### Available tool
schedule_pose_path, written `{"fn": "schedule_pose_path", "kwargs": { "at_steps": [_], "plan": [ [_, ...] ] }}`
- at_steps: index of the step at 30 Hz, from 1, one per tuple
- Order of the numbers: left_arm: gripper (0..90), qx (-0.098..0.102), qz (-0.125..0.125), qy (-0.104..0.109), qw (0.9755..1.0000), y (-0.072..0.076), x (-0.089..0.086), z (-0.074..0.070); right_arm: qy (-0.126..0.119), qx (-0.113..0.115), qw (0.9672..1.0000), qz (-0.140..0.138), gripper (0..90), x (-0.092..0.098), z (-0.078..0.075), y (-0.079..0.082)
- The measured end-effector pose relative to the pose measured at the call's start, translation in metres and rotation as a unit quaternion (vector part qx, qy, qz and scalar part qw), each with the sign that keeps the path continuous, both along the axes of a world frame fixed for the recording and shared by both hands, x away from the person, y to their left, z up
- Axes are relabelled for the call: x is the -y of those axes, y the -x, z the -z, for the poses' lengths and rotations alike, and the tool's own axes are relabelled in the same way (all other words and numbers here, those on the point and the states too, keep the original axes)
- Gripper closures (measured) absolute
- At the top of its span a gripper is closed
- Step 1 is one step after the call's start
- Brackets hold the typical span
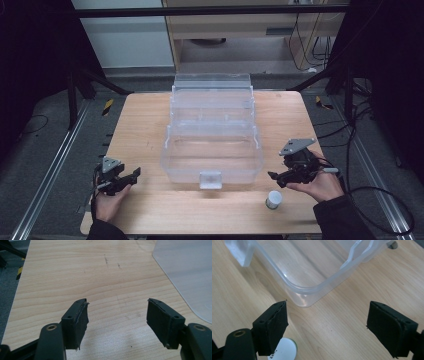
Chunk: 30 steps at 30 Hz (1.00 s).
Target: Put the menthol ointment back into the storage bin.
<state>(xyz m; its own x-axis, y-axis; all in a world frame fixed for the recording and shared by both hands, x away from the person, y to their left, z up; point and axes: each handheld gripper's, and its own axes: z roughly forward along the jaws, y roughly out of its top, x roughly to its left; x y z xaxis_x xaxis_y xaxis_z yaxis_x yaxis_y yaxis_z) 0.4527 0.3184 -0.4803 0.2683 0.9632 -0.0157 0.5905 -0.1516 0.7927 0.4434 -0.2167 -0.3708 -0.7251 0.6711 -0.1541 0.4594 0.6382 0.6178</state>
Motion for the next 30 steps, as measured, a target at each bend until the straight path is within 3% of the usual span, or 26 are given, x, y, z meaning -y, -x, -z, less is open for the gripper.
{"fn": "schedule_pose_path", "kwargs": {
  "at_steps": [10,18,30],
  "plan": [
    [33.3,0.003,-0.003,0.002,1.0000,0.000,-0.001,-0.001,0.027,-0.032,0.9988,-0.024,18.6,-0.008,-0.001,0.001],
    [33.3,0.001,-0.002,0.001,1.0000,0.000,0.000,-0.001,0.065,-0.062,0.9944,-0.055,20.7,-0.012,0.005,0.004],
    [33.2,0.000,-0.001,0.000,1.0000,0.000,-0.001,-0.001,0.093,-0.089,0.9886,-0.079,23.8,-0.017,0.009,0.008]
  ]
}}
